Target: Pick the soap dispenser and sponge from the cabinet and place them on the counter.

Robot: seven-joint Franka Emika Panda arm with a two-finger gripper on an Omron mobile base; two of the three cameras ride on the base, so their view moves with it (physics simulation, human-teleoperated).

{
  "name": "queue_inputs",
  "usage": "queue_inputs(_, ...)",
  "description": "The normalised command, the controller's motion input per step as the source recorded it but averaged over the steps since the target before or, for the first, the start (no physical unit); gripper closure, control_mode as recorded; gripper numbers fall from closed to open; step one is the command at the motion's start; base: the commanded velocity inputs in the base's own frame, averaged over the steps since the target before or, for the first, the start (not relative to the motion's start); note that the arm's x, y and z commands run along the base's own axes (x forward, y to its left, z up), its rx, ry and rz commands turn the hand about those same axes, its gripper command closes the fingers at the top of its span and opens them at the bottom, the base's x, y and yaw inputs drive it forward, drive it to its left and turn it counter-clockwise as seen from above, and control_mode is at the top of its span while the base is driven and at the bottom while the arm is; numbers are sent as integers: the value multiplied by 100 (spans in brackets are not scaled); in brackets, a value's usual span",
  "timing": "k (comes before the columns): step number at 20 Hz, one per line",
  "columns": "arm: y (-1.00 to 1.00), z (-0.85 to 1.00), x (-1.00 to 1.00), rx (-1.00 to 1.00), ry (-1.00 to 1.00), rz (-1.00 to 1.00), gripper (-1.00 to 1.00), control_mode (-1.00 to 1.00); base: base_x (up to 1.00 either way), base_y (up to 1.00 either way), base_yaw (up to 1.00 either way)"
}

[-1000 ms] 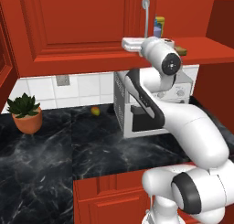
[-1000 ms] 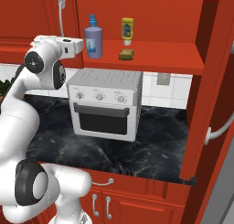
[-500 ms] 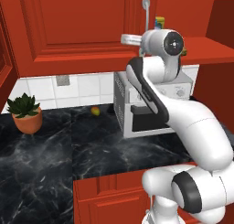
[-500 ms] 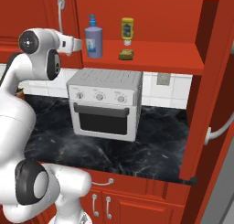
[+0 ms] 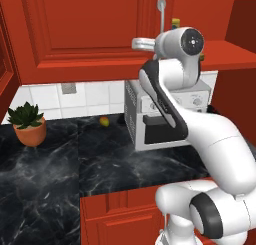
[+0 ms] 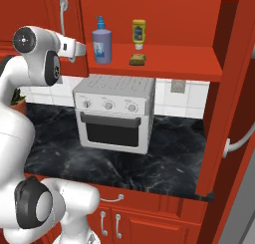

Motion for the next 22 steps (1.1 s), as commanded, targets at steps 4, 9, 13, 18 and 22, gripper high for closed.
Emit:
queue_inputs(4,84,-47,-7,-1,0,-1,100,-100,0,0,0)
queue_inputs(9,96,-51,-8,-3,0,-3,100,-100,0,0,0)
queue_inputs(13,100,-52,-9,-3,0,-4,100,-100,0,0,0)
queue_inputs(18,100,-52,-11,-1,1,-5,100,-100,0,0,0)
queue_inputs(22,100,-54,-12,0,3,-5,100,-100,0,0,0)
